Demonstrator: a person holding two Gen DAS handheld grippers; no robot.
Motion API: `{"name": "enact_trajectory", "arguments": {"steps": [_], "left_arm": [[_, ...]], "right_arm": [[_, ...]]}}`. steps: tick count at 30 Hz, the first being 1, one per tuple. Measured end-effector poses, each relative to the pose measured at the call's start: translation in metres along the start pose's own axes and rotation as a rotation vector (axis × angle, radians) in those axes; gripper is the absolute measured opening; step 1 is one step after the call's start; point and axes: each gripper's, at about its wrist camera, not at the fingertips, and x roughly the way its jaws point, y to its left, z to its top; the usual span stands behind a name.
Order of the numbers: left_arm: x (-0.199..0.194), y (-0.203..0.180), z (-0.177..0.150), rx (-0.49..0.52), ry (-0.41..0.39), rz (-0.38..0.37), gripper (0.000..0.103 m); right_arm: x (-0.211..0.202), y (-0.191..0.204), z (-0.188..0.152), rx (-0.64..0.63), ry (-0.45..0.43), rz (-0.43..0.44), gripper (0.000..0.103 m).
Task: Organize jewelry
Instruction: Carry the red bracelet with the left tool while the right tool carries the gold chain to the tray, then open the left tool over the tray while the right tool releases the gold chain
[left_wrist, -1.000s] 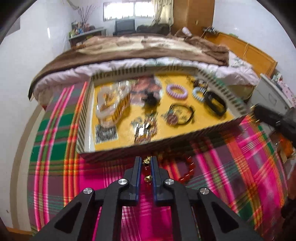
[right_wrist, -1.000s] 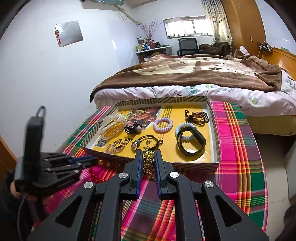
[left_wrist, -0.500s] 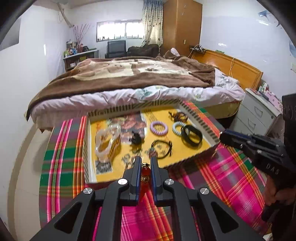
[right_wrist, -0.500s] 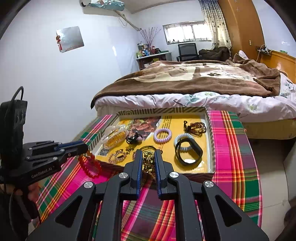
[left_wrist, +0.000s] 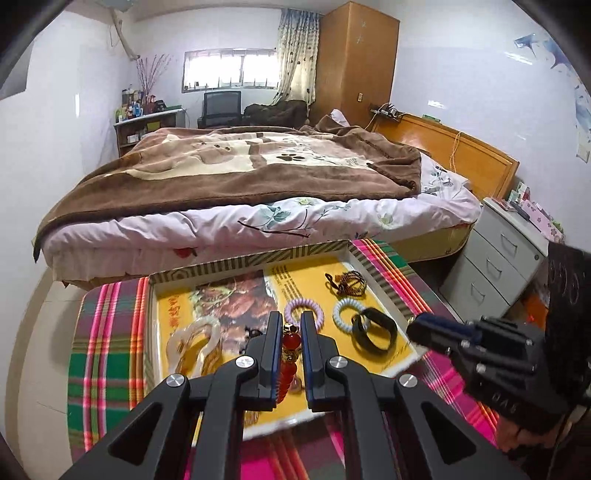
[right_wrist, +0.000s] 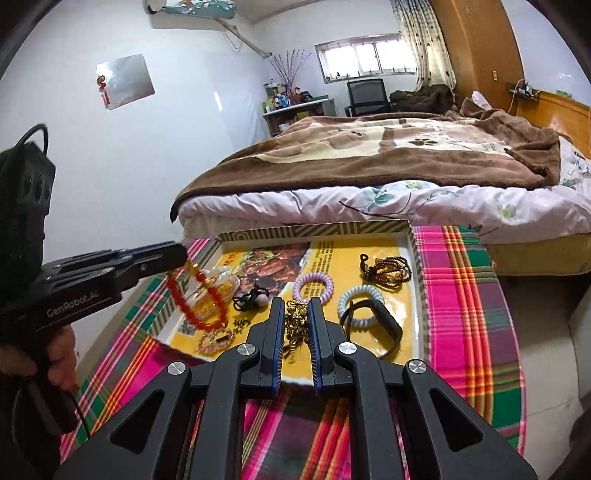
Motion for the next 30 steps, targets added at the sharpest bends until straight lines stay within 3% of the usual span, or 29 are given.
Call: {"name": "enact_trajectory", "arguments": {"steps": [16, 30], "left_arm": [[0.096, 0.011, 0.028, -0.038, 0.077, -0.052, 0.01], [0.139, 0.033, 0.018, -0.05, 0.159, 0.032, 0.01]], "right_arm": [[0.069, -0.01, -0.015, 0.016, 0.133, 0.016, 0.013], [0.089, -0.012, -0.024, -0.021, 0.169, -0.039, 0.013]]}}
